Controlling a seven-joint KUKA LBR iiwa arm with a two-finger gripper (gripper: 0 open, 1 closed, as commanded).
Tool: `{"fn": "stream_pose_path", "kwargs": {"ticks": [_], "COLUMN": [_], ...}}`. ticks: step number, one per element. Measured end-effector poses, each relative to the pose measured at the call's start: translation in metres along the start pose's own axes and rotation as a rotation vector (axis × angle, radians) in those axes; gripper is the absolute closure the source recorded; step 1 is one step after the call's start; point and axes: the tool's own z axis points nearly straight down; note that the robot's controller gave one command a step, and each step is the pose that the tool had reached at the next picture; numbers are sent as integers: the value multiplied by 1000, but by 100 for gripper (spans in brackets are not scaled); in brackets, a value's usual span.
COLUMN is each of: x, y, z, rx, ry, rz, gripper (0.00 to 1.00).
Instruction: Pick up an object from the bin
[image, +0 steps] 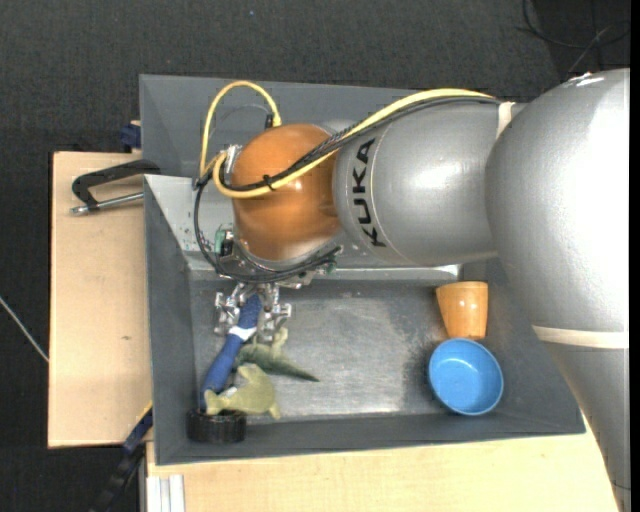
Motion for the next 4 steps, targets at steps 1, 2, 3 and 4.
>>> {"fn": "stream_pose_path", "kwargs": {"ticks": [1,2,3,4], "x": [-12,-5,-2,1], "y": [-9,-17,-10,-7], "z": [-121,8,-102,-163], "rx": [9,0,9,9], "ry": [-7,0,-4,-4], "rz": [25,-242,-318,-308], "gripper": [100,100,100,100]}}
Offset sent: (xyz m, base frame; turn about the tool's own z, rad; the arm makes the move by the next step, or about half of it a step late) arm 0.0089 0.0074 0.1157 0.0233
